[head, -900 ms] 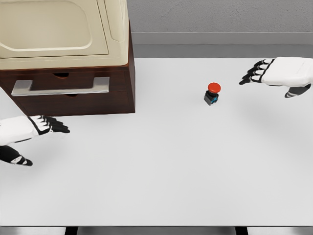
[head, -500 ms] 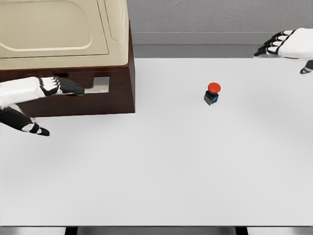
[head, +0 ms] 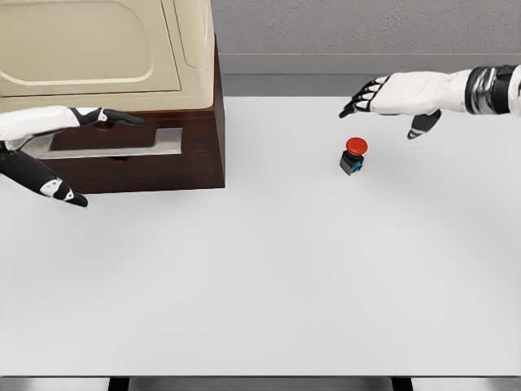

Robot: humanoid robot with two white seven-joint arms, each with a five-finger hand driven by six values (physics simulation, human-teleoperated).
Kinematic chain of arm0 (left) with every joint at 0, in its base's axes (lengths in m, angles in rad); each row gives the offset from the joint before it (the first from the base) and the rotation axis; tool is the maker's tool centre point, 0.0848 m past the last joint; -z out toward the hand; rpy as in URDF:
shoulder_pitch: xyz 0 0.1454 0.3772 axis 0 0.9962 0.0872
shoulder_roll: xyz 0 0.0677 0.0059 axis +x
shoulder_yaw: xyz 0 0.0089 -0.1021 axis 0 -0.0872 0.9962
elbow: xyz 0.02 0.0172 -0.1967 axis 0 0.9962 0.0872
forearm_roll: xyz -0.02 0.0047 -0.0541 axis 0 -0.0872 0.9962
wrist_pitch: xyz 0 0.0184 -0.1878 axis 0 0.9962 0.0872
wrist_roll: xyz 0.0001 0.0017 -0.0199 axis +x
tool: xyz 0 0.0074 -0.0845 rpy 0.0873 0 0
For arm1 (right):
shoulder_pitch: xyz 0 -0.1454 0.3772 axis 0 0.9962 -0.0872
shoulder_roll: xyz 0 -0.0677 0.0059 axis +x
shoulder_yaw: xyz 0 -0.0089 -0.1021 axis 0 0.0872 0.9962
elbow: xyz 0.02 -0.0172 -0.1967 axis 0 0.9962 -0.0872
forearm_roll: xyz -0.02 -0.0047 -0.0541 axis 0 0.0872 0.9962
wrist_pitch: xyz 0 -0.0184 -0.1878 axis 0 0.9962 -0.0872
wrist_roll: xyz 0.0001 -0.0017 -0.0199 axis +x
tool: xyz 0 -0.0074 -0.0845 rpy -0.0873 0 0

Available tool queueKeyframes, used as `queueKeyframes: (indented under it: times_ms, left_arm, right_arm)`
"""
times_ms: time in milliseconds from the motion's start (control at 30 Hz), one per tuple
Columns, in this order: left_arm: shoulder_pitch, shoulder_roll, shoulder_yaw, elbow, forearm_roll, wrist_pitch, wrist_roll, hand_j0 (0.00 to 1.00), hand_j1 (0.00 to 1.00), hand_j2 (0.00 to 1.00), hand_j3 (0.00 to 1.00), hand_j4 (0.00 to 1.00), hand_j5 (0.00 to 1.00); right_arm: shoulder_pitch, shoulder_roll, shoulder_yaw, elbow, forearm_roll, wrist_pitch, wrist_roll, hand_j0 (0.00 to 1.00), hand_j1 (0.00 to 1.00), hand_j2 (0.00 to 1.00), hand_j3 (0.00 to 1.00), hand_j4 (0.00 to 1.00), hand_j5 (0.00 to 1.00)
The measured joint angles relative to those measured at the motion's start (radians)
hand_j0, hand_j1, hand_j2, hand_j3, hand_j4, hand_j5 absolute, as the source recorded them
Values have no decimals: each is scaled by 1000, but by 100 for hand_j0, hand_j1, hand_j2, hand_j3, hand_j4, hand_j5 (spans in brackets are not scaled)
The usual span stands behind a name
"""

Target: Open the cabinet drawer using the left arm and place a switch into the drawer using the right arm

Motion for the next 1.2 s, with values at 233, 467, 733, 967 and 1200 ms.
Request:
queueKeyframes:
  times_ms: [233, 467, 733, 967, 1200]
  left_arm:
    - [2, 30, -30, 0, -10, 73, 0, 100, 100, 100, 100, 100, 100]
    - [2, 33, -35, 1, -51, 175, 0, 100, 100, 100, 100, 100, 100]
    - [5, 29, -36, 9, -84, 223, 0, 100, 100, 100, 100, 100, 100]
    - [12, 21, -37, 28, -105, 231, 0, 100, 100, 100, 100, 100, 100]
    - [14, 19, -45, 33, -104, 232, 2, 100, 100, 100, 100, 100, 100]
  right_arm:
    - [-8, 19, 67, 22, 3, 0, 0, 100, 100, 100, 100, 100, 100]
    - [-15, 64, 82, 112, 15, 0, 0, 100, 100, 100, 100, 100, 100]
    - [-34, 148, 85, 248, 44, 0, 0, 100, 100, 100, 100, 100, 100]
    - [-44, 188, 105, 315, 66, 0, 0, 100, 100, 100, 100, 100, 100]
    - [-52, 200, 124, 320, 69, 0, 0, 100, 100, 100, 100, 100, 100]
